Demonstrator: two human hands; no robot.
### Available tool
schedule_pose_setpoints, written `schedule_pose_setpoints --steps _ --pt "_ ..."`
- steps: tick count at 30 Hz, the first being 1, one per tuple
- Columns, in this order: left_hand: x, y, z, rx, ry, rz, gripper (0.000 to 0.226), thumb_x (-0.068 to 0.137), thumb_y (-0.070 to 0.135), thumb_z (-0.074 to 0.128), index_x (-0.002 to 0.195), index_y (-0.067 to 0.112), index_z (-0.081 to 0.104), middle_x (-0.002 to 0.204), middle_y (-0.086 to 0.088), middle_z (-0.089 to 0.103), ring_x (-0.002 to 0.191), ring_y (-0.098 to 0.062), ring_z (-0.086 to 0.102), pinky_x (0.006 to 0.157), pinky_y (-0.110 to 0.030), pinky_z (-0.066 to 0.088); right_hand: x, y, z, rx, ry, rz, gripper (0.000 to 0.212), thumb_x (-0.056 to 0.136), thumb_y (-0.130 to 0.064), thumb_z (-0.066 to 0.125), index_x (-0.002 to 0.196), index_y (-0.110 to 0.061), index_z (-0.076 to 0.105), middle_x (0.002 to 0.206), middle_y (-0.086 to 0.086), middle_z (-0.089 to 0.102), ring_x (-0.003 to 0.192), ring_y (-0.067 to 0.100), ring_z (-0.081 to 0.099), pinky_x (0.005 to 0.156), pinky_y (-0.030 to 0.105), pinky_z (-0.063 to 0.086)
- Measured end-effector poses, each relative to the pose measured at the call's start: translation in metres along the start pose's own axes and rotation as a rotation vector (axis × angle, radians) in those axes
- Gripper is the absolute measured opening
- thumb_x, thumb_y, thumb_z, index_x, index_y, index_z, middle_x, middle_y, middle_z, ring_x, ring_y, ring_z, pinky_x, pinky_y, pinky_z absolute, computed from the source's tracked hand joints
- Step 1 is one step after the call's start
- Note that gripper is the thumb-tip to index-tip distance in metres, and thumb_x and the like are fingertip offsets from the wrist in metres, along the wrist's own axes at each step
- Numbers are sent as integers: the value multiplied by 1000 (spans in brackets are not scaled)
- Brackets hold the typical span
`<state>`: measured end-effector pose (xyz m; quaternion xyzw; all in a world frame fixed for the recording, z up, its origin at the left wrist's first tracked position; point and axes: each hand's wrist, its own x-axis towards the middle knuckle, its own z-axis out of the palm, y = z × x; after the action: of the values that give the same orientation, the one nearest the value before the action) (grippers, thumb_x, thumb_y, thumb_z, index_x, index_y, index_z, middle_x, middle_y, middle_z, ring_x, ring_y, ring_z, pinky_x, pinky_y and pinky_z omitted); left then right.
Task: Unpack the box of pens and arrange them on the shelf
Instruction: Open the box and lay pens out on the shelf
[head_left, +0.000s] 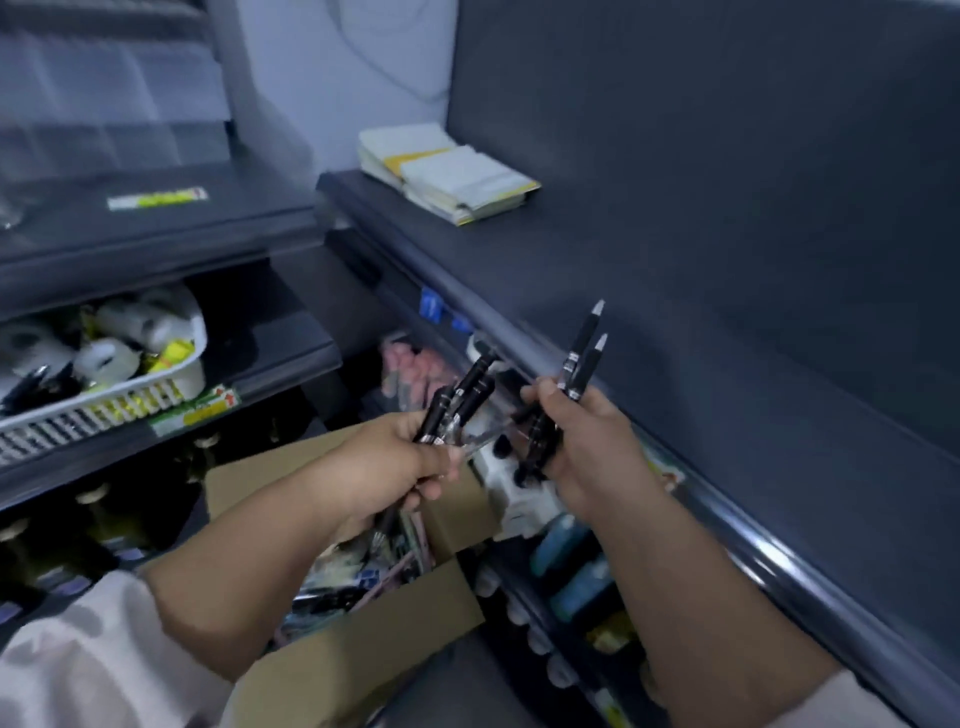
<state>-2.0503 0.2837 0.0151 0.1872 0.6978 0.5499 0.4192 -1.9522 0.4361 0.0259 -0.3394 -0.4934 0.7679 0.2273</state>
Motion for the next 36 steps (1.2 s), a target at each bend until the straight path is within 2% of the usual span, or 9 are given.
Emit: schedule_pose_setpoints --steps 3,7,11,13,15,22,26,31,36 --pt "-20 27 42 -5 -20 79 5 86 7 65 88 10 62 68 -4 64 44 -6 47 38 -15 30 -33 -30 -45 41 53 -36 4 93 -18 60 92 -15 60 86 6 68 80 27 68 70 38 54" --pt "-48 47 125 20 -74 148 7 86 0 62 84 6 60 58 -3 63 41 -7 47 36 -16 33 -92 -59 -120 52 154 -86 14 97 -23 54 105 -15 62 105 6 66 75 21 67 66 33 54" --pt "-83 43 228 63 -208 122 5 87 5 64 89 9 62 75 -9 65 47 -8 51 43 -19 37 -166 -74 -218 130 301 -69 16 100 -17 47 108 -13 60 112 11 64 77 23 67 59 33 54" --pt "-106 40 282 96 -294 125 6 87 8 64 93 9 63 78 -8 68 51 -9 53 48 -22 39 -209 -80 -267 199 358 -79 15 101 -11 44 108 -10 58 109 15 66 75 25 68 65 35 57" --pt "-133 40 334 109 -348 127 6 88 8 64 94 10 62 69 -2 68 53 -9 54 51 -24 39 -252 -84 -311 249 416 -112 14 100 -5 41 102 -9 55 97 15 70 71 25 69 65 36 56" --pt "-210 33 482 203 -575 167 8 86 6 66 87 11 60 75 -6 67 49 -8 51 42 -19 36 -378 -90 -428 320 593 -163 22 98 -2 42 87 -18 51 76 5 64 57 16 61 57 27 46" --pt "-233 31 530 357 -653 197 9 85 10 68 88 13 60 81 -7 71 54 -10 53 45 -22 38 -420 -94 -473 407 737 -200 14 98 -8 48 89 -16 55 75 7 61 55 14 62 47 23 50" --pt "-233 36 564 427 -683 213 8 88 17 66 91 13 59 72 -2 64 57 -11 54 46 -22 39 -434 -98 -510 359 799 -191 15 97 -8 51 86 -16 55 79 8 60 63 16 60 49 26 50" --pt "-203 40 579 366 -663 98 13 95 25 57 99 13 59 77 -7 65 58 -17 54 55 -27 47 -409 -100 -537 412 914 -165 12 98 -5 47 90 -12 51 80 8 57 66 18 59 54 30 48"
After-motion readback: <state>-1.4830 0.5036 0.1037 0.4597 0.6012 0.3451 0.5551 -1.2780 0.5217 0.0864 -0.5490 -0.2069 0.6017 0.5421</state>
